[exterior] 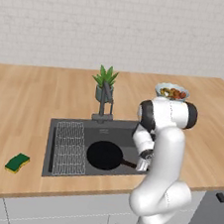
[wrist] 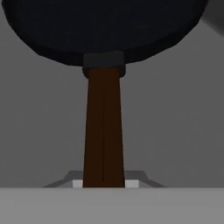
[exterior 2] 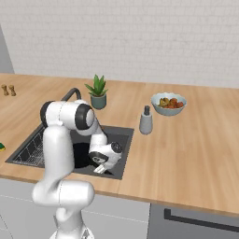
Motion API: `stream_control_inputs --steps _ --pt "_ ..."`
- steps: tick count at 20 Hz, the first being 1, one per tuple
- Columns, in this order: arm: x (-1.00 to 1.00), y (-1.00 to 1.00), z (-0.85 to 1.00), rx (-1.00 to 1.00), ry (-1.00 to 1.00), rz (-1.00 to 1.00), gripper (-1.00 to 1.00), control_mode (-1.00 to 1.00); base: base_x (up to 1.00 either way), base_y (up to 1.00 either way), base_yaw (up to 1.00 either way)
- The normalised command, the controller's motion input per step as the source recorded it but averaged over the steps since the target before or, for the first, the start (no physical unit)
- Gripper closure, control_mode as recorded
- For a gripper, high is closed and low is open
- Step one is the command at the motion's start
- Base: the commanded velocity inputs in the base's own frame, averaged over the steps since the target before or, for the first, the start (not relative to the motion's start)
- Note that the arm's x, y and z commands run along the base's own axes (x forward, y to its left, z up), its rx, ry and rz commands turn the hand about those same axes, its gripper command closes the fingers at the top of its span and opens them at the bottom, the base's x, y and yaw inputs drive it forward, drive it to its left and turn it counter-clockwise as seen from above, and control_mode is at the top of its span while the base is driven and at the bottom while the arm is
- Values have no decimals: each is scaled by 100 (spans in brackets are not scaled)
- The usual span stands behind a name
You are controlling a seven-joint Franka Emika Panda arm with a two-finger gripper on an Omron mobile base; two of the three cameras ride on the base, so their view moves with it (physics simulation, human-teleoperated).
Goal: Pick the pan and sponge and place them into the sink. Then turn on the water.
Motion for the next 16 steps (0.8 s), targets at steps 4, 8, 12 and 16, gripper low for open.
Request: stream_control_inputs --steps 4,8,12,16 --pt "23 0 -28 0 -14 4 100 -100 0 0 0" --pt "15 3 0 0 -17 1 -100 -100 0 0 0" --pt "13 3 32 0 -4 0 -100 -100 0 0 0" --pt "30 1 98 -5 9 2 -100 -100 0 0 0"
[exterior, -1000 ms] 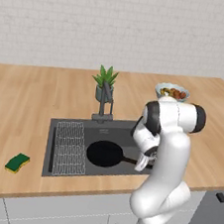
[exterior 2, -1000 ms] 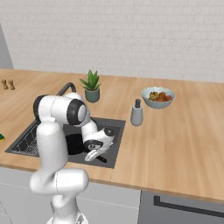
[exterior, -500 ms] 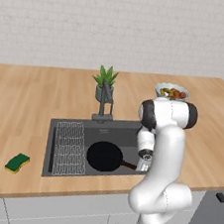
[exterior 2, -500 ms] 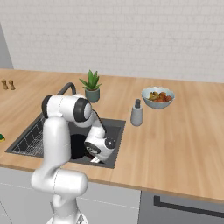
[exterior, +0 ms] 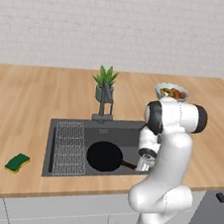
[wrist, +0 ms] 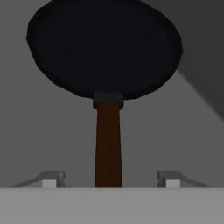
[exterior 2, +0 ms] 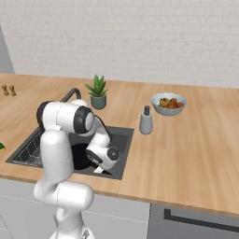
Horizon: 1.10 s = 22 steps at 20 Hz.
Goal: Pick the pan and sponge and place them into the sink. Then turn on the water.
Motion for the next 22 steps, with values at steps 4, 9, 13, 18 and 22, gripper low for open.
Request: stream_control_inputs --steps 4,9,13,18,22 --pt "30 4 100 -10 13 1 -100 -100 0 0 0" --pt "7 0 100 -8 4 0 -100 -100 0 0 0" --pt "0 -5 96 -3 0 0 -100 -100 0 0 0" --pt "0 -40 93 0 1 0 -100 -100 0 0 0" --pt "-9 -44 100 0 0 0 -100 -100 0 0 0"
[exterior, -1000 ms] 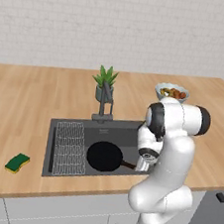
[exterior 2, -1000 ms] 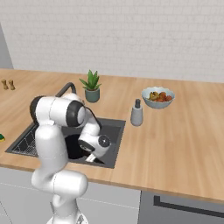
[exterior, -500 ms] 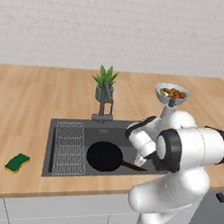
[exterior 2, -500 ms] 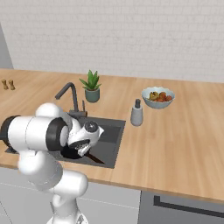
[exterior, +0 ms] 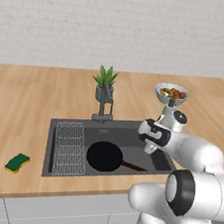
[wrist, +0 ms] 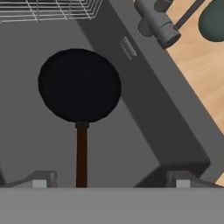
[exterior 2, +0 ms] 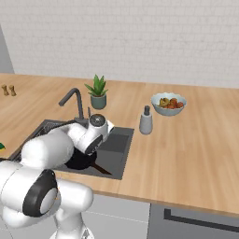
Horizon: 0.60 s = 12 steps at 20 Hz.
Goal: Pick the pan and sponge and place them into the sink. Then turn on the water.
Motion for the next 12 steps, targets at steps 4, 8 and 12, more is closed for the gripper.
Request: stream_control_inputs --steps 4,8,12 --pt "-53 -38 93 4 -5 0 -100 -100 0 0 0" --pt "-80 -11 72 3 -17 5 -100 -100 0 0 0" --pt "-83 4 51 0 -18 18 -100 -100 0 0 0"
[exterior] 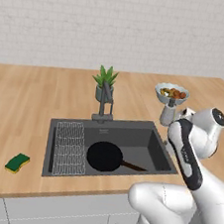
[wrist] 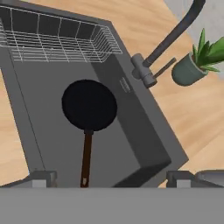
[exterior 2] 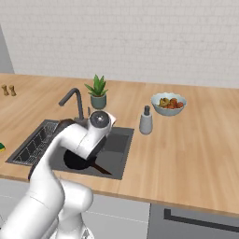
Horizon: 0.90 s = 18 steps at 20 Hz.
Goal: Pick the pan and sponge and place them into the sink. Then turn on the water.
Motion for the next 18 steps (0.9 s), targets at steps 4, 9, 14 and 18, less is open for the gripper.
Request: stream_control_inputs --steps 4,9,14,18 --pt "-79 40 37 -5 -4 25 -100 -100 0 0 0" --pt "-57 79 40 -15 3 29 -100 -100 0 0 0" --pt "-42 86 44 -22 6 34 -100 -100 0 0 0" --pt "-45 87 24 -23 0 32 -100 -100 0 0 0"
